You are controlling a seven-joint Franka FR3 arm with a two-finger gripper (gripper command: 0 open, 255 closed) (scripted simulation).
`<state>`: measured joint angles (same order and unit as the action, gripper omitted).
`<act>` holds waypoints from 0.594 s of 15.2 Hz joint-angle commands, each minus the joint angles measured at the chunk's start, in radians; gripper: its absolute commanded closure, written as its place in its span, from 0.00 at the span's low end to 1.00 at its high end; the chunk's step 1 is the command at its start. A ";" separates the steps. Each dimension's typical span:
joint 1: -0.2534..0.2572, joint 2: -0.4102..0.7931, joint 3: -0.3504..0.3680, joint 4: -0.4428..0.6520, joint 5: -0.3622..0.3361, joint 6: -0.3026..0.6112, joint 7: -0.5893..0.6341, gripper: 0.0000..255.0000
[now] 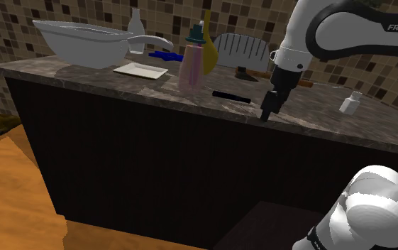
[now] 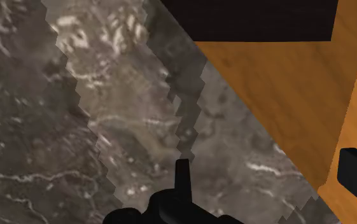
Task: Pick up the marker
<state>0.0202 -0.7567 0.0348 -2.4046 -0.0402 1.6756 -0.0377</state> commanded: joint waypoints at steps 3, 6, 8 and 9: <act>0.019 0.078 -0.029 0.070 -0.016 0.012 -0.092 0.00; 0.052 0.195 -0.065 0.184 -0.030 0.020 -0.228 0.00; 0.073 0.273 -0.085 0.266 -0.033 0.018 -0.318 0.00; 0.084 0.311 -0.093 0.308 -0.032 0.016 -0.362 0.00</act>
<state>0.0936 -0.4859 -0.0471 -2.1397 -0.0709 1.6936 -0.3472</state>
